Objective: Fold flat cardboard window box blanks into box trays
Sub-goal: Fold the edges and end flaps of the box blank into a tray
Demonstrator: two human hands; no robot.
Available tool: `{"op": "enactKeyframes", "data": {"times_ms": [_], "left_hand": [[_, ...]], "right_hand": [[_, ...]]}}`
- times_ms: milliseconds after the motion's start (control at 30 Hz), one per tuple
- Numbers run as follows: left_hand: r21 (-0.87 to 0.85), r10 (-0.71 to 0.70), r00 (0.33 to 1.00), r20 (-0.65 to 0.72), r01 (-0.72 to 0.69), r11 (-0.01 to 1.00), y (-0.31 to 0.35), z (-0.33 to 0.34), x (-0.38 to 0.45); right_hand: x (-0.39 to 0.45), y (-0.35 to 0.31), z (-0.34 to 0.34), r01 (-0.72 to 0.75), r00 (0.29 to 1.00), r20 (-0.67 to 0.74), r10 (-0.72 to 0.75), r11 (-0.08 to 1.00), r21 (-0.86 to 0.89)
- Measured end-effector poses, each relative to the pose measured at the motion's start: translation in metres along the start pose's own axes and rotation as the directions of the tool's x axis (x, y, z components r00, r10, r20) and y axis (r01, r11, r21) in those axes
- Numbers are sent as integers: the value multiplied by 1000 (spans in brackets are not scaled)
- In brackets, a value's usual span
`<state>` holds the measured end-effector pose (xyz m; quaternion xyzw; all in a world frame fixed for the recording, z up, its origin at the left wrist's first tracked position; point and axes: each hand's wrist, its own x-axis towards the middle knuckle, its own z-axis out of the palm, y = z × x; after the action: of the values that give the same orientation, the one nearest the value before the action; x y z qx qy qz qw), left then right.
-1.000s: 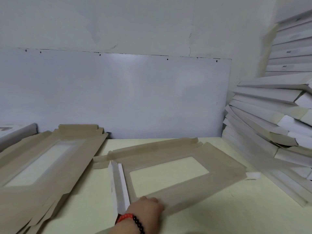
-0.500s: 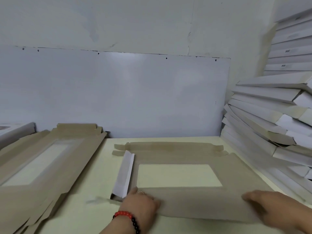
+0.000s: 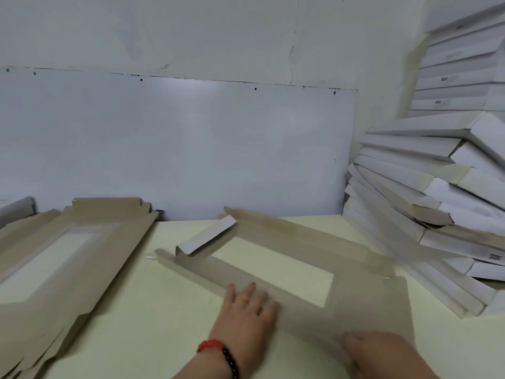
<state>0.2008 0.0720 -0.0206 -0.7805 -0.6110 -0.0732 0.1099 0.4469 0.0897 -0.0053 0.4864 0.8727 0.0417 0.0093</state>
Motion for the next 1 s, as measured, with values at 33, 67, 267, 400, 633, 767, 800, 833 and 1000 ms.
{"op": "enactKeyframes", "data": {"times_ms": [33,67,267,400,633,767,800,833,1000], "left_hand": [[-41,66,997,-37,-68,997,15,-4,-2],[-78,101,995,1,-101,992,28,-10,-4],[108,172,983,68,-179,978,5,-12,-26],[105,189,978,87,-197,975,-46,-16,-42],[63,259,954,152,-270,961,-92,-16,-52],[18,126,933,337,-140,990,-92,-26,-48],[-4,88,920,382,-94,996,-93,-26,-49],[-24,52,889,456,-46,999,-91,-29,-49],[-51,38,719,694,-4,999,-56,-40,-41]], "right_hand": [[5,-17,0,12,997,81,-9,999,-38],[11,-32,0,30,990,142,-20,997,-64],[20,-60,-1,222,958,183,-222,975,21],[7,-18,-3,309,950,-35,-311,949,-68],[28,23,1,178,977,-86,-193,972,-154],[34,15,-2,211,977,58,-205,970,-124],[37,15,1,221,975,31,-218,965,-140],[37,17,8,246,968,1,-252,941,-234],[21,-4,10,264,960,-45,-276,948,-177]]}}
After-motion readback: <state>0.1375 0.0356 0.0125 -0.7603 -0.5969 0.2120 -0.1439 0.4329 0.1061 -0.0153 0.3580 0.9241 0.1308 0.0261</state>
